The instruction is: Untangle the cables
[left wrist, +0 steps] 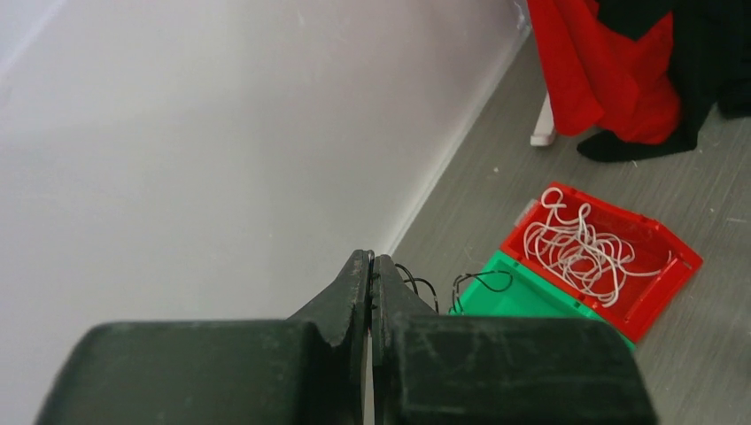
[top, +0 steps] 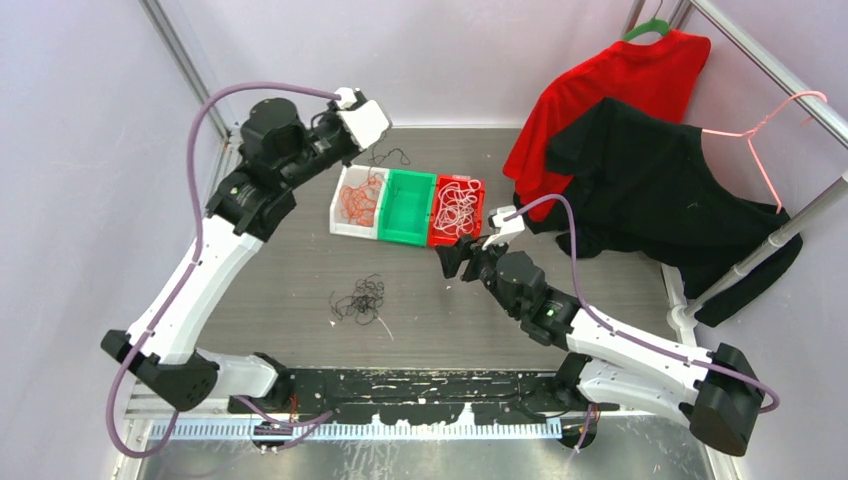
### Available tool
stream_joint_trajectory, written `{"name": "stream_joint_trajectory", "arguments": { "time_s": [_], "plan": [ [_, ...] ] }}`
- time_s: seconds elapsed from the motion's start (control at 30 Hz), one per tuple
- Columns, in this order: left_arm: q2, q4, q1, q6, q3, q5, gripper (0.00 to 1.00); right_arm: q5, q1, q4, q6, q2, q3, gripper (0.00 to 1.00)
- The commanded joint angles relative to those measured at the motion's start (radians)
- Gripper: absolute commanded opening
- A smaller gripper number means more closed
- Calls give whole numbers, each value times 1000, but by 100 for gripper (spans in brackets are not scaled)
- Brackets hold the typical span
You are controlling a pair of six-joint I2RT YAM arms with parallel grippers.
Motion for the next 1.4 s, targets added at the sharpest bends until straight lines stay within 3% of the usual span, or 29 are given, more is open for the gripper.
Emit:
{"name": "stream_joint_trajectory", "arguments": {
  "time_s": [0.0,0.5,1.03,1.2,1.37],
  "plan": [
    [60,71,-6,-6,-36,-8,0,154,5,-57,-29,-66,29,72],
    [336,227,-6,222,-89,-38,0,239,3,-173,-53,-198,-20,72],
    [489,387,7,369,62,-157,0,250,2,-178,-55,-205,-48,72],
    [472,303,5,296,22,-120,0,259,1,-185,-50,-211,-46,71],
    [433,161,-12,296,-123,-101,0,274,1,-207,-41,-222,-49,70]
  ]
}}
